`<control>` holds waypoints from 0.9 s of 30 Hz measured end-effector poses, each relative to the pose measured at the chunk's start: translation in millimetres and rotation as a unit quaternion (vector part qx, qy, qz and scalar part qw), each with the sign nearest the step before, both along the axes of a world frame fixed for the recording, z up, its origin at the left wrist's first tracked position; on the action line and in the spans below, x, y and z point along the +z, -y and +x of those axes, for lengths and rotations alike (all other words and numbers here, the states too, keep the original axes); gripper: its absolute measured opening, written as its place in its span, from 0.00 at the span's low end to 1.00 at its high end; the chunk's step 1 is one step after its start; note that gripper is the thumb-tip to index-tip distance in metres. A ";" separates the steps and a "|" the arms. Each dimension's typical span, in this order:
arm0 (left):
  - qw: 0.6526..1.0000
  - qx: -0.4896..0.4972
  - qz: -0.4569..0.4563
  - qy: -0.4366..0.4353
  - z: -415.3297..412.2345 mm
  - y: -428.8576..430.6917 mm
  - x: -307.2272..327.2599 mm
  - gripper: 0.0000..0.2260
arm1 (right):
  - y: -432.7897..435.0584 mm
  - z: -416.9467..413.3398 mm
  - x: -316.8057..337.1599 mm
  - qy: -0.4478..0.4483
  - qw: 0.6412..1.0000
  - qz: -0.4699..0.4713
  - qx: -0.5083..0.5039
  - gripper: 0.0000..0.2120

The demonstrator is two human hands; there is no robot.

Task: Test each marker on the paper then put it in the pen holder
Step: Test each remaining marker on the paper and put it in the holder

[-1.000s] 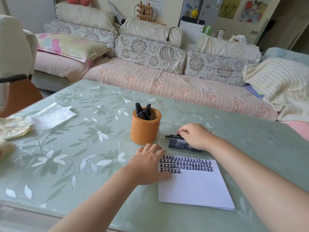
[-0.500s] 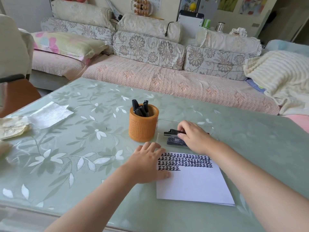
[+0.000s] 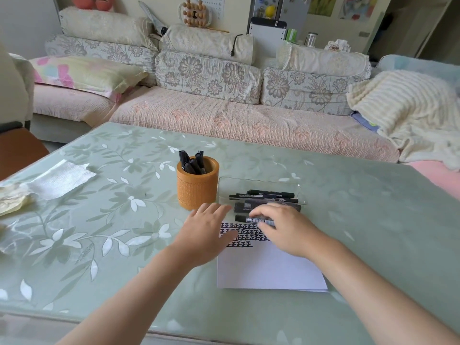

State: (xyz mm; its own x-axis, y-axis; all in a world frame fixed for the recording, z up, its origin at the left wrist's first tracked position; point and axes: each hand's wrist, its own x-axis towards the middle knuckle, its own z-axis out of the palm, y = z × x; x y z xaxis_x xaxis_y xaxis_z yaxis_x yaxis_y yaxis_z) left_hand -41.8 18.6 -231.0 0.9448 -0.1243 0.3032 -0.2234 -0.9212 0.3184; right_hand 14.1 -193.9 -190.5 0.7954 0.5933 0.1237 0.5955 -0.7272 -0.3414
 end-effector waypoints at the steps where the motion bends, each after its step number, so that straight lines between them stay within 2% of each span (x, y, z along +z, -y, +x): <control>1: 1.000 -0.004 -0.018 0.010 -1.3 2.3 2.3 0.25 | 2.1 -2.8 -2.7 -0.019 1.000 0.010 0.001 0.14; 5: 0.997 -0.048 -0.051 0.025 -5.4 10.4 10.1 0.18 | 2.1 -9.8 -3.9 -0.055 0.995 0.084 -0.010 0.15; 9: 0.994 -0.047 -0.082 0.054 -7.7 12.0 19.4 0.08 | 3.0 -16.7 1.8 -0.084 0.985 0.147 -0.014 0.17; 14: 0.995 -0.017 -0.086 0.051 -8.1 7.7 24.4 0.08 | 13.6 -9.8 0.3 -0.109 0.972 0.200 -0.054 0.13; 17: 0.995 -0.014 -0.086 0.047 -8.3 9.1 24.5 0.08 | 15.2 -9.7 2.7 -0.173 0.938 0.288 -0.080 0.10; 20: 0.995 -0.033 -0.084 0.032 -7.2 13.2 21.7 0.08 | 12.4 -13.2 6.1 -0.261 0.875 0.401 -0.079 0.06; 23: 0.993 -0.091 -0.074 0.004 -7.8 23.5 19.8 0.14 | 7.7 -15.0 5.2 -0.289 0.834 0.463 -0.073 0.02; 25: 0.993 -0.097 -0.068 0.001 -9.1 30.7 20.4 0.17 | 7.0 -15.3 3.3 -0.300 0.821 0.482 -0.067 0.05; 27: 0.995 -0.069 -0.074 0.020 -9.2 32.1 22.4 0.20 | 9.1 -15.3 1.4 -0.291 0.835 0.462 -0.069 0.07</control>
